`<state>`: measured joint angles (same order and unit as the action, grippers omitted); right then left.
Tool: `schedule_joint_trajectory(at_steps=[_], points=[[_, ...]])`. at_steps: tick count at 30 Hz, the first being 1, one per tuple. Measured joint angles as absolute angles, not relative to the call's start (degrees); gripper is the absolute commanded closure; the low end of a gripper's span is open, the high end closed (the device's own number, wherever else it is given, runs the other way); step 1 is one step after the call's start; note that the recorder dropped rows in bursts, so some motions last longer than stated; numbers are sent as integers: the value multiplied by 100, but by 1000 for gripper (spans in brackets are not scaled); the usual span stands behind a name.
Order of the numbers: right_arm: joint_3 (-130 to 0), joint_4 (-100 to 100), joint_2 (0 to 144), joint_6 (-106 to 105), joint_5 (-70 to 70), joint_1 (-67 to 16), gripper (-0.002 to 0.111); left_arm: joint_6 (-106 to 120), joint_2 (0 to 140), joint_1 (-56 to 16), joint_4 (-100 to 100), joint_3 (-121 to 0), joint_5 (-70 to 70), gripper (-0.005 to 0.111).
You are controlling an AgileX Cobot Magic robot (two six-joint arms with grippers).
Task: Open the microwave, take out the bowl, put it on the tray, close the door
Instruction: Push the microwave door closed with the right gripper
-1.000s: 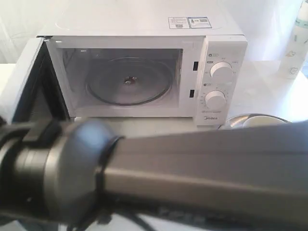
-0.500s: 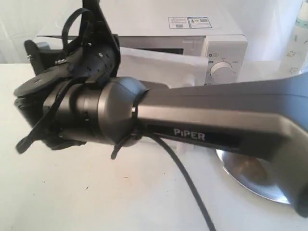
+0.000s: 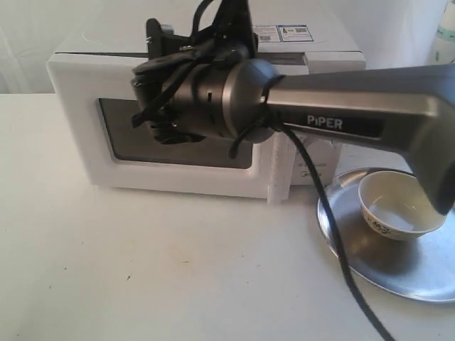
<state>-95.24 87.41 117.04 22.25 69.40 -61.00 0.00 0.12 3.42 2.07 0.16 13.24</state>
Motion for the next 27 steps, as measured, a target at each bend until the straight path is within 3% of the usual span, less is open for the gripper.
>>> schedule_joint_trajectory(at_steps=[19,27], points=[[-9244,8779,10985,2570,6964,-5413,108,0,12,342,207,16,1324,107],[-8335,9557,10800,3259,7133,-5368,108,0,12,342,207,16,1324,107]])
